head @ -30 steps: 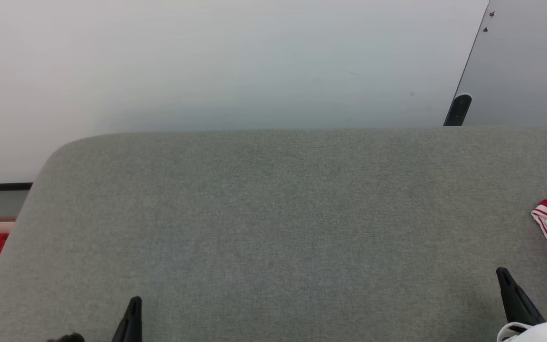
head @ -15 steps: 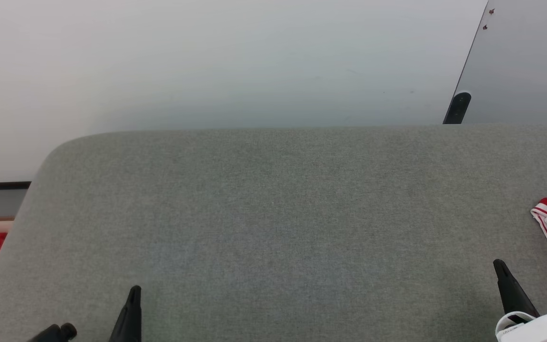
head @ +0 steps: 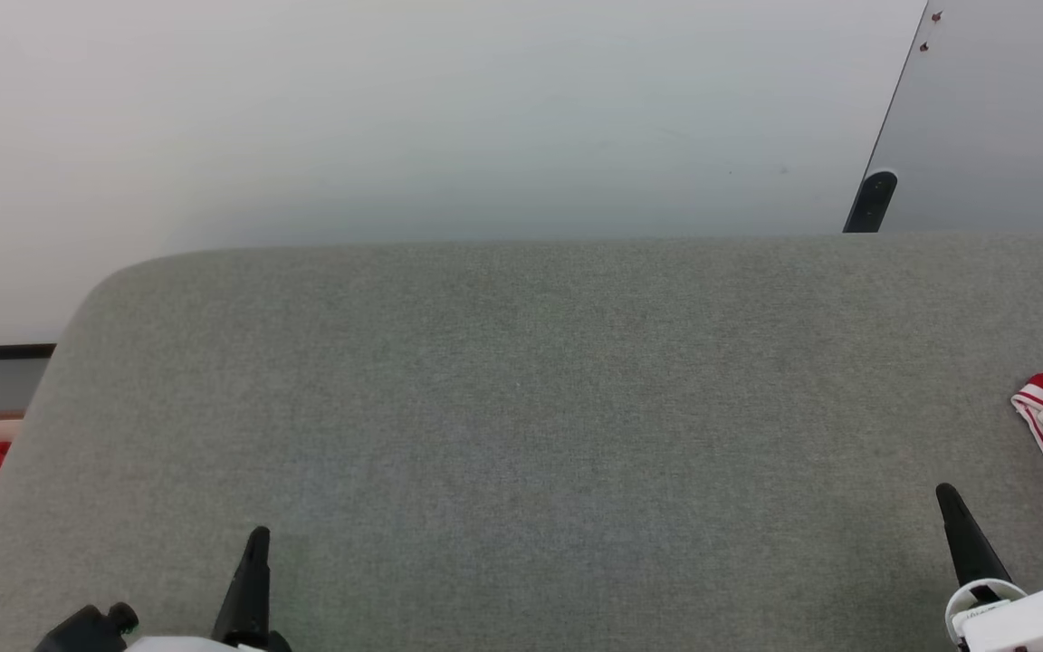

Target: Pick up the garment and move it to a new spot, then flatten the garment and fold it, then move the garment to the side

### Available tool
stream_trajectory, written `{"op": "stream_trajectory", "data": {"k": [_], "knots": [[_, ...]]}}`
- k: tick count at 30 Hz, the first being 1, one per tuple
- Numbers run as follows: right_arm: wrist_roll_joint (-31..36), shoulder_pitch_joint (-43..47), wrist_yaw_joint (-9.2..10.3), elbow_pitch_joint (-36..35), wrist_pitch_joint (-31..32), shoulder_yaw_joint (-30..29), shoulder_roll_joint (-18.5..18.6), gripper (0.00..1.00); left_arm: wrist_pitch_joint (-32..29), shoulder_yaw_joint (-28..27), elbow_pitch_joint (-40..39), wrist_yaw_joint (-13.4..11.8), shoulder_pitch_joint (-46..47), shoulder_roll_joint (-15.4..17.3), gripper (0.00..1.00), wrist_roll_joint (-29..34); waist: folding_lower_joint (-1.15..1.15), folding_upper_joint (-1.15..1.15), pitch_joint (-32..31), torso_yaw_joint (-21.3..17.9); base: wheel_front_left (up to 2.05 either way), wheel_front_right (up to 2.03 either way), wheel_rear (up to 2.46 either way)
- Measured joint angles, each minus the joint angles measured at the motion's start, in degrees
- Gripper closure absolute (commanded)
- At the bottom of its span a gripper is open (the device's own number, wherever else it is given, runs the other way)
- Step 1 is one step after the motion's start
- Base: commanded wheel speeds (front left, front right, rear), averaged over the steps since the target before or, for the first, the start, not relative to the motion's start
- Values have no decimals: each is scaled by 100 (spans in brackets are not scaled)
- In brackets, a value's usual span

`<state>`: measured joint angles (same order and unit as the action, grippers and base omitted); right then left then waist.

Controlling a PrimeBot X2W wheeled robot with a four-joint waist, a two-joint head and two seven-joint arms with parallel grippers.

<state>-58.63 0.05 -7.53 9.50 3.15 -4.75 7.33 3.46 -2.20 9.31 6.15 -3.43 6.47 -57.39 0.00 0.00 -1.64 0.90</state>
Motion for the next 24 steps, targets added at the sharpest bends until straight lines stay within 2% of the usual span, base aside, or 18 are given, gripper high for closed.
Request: {"op": "stream_trajectory", "data": {"k": [24], "knots": [[-1257,-215,0,166,141,-60,-160,100,-379,-163,181,43,347,-124,100,-1296,0,0,55,-27,0,0,0]]}}
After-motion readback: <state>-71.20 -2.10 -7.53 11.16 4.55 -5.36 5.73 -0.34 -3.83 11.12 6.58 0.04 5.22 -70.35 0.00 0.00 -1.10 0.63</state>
